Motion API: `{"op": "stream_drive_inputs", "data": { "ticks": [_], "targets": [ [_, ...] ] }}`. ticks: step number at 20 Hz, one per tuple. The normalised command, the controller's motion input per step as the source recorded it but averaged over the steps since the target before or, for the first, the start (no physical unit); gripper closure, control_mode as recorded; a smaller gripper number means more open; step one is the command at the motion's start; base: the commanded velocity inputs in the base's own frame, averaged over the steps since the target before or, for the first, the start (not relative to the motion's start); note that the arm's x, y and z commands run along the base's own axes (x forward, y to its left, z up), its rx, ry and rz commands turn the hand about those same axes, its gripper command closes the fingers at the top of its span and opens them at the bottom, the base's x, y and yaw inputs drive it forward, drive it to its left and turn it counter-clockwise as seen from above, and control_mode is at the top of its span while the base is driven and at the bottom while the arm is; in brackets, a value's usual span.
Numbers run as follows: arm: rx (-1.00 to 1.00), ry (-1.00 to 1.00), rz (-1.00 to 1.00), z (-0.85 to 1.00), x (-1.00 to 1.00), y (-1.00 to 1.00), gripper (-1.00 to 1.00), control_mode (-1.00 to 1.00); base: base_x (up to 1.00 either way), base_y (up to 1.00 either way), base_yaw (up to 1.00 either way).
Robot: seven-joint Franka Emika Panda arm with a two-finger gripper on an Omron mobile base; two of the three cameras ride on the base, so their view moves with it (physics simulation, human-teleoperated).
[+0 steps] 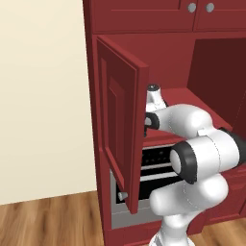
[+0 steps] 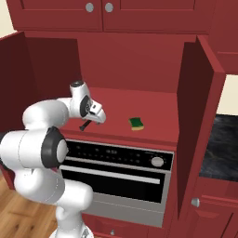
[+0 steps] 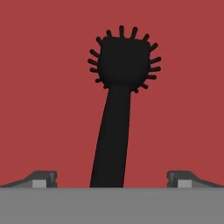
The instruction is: Locate and retrieve the dish brush and sponge from the cabinet. Place them next to the sink.
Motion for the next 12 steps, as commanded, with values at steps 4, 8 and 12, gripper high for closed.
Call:
{"op": "stream_drive_inputs", "data": {
  "ticks": [4, 8, 12],
  "targets": [
    [0.0, 0.0, 0.0, -0.13, 0.06, 0.0, 1.0, -1.0, 0.0, 0.0, 0.0],
    [0.0, -0.01, 0.0, -0.07, 0.02, 0.0, 1.0, -1.0, 0.0, 0.0, 0.0],
    [0.0, 0.0, 0.0, 0.0, 0.0, 0.0, 1.0, -1.0, 0.0, 0.0, 0.0]
  ]
}}
